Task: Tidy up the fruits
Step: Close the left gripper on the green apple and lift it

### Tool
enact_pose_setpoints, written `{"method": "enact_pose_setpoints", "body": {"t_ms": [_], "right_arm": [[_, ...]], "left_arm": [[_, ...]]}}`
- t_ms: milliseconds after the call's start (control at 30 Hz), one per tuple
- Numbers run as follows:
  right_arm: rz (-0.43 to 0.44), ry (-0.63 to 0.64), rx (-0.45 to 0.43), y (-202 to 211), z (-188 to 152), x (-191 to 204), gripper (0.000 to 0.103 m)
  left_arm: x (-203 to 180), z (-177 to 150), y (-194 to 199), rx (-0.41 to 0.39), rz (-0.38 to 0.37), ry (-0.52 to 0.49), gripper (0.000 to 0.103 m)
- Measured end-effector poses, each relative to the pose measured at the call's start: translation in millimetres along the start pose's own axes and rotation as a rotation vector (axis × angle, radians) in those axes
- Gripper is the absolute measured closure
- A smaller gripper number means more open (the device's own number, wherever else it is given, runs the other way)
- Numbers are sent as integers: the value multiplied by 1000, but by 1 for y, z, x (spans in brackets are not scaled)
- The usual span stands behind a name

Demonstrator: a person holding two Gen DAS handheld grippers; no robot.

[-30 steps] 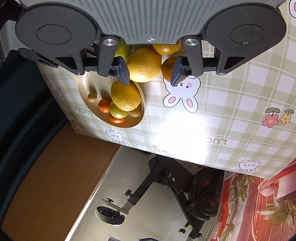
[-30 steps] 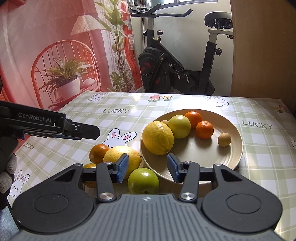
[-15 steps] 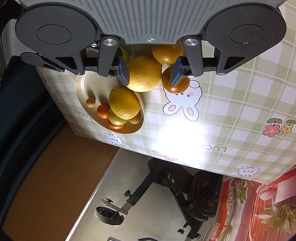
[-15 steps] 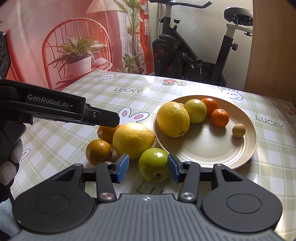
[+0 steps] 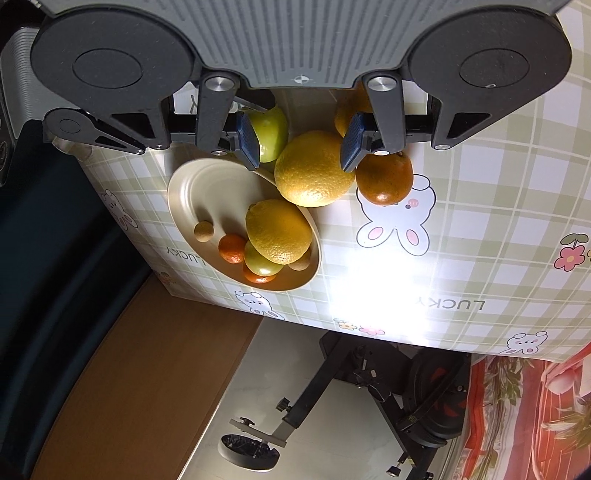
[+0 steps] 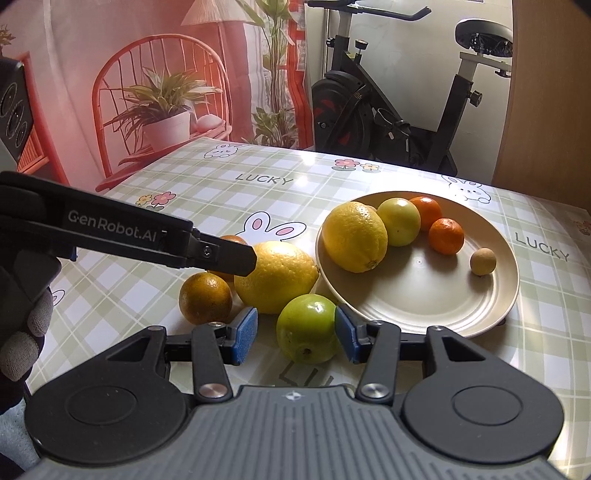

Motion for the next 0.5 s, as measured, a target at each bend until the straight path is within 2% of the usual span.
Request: {"method": "enact_pose_setpoints", "body": {"t_ms": [367,400,467,500], "right_arm": [[27,6,-1,3,-4,4,52],[27,6,-1,3,-4,4,52],[27,7,-2,3,-4,4,52],[27,7,-1,3,-4,4,52]], "left_arm": [[-14,-12,-14,76,-88,-19,54],[-15,-12,-17,84,-88,-22,56],[-16,-14,-23,101,-75,-28,65],[-17,-15,-26,105,-80,-23,65]]}}
Point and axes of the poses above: each gripper's, at about its wrist camera, not at the fingertips, and y roughly against the way its jaws point, x to its left, z to its top, the point moved 6 cm from there along -y, roughly the way its jaws point, and after that the axes turned 5 degrees about -y, right-handed, at the moved point
